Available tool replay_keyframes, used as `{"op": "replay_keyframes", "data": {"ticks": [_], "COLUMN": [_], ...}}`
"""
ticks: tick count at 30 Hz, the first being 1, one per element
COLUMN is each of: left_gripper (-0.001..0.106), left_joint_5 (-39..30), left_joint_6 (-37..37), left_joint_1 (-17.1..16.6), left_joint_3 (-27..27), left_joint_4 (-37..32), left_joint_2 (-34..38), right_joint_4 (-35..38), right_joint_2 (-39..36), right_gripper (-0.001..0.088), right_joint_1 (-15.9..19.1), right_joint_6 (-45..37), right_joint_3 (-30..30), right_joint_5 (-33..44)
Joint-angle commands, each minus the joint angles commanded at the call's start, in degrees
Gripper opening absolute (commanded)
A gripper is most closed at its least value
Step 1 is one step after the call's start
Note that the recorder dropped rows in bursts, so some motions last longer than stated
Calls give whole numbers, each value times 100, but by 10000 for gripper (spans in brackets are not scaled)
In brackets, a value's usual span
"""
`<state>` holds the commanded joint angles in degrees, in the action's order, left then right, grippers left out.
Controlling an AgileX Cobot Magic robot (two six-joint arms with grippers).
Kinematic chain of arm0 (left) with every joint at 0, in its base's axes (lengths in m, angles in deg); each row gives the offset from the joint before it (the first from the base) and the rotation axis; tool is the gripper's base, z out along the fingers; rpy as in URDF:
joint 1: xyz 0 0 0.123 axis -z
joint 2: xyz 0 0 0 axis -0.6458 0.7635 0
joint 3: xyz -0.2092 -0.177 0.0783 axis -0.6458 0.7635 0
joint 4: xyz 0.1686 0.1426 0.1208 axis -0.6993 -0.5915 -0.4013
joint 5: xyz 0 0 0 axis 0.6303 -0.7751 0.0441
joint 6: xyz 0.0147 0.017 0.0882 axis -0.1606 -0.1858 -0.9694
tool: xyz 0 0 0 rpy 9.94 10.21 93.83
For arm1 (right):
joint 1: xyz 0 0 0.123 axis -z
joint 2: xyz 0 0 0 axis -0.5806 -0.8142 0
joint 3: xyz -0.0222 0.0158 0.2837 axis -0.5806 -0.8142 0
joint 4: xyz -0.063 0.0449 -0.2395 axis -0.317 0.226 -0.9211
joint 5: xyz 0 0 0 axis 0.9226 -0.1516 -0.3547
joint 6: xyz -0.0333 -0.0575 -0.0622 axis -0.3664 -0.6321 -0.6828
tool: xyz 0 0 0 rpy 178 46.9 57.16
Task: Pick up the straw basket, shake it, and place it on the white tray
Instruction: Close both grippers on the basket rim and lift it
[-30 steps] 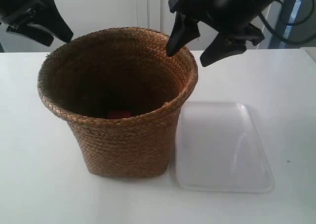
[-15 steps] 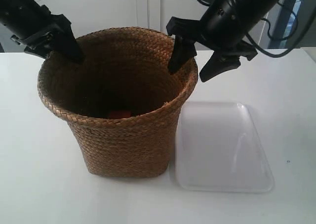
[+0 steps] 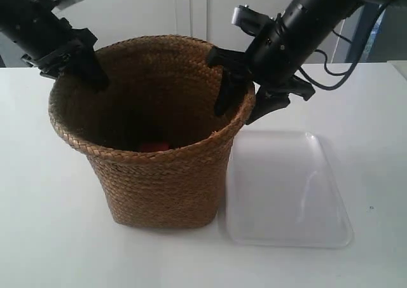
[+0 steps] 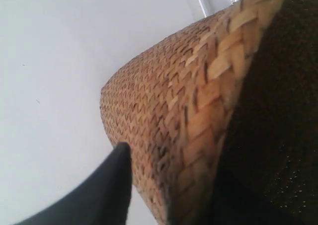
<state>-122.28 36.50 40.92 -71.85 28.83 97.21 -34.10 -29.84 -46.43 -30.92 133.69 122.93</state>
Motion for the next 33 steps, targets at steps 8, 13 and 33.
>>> {"op": "replay_keyframes", "data": {"ticks": [8, 13, 33], "left_gripper": [0, 0, 0], "left_joint_5": [511, 1048, 3643], "left_joint_6": [-192, -468, -614], "left_joint_1": [0, 100, 1142], "left_joint_3": [0, 0, 2954], "left_joint_4": [343, 316, -136], "left_joint_2": [-802, -1665, -3577], "right_joint_4": [-231, -787, -2592], "right_joint_2": [871, 1680, 3385], "right_gripper": [0, 0, 0], "right_joint_1": [0, -62, -1574], "right_joint_6": [-279, -279, 951], "right_joint_3": [0, 0, -2815], "right_joint_5": [-955, -1464, -4180]}}
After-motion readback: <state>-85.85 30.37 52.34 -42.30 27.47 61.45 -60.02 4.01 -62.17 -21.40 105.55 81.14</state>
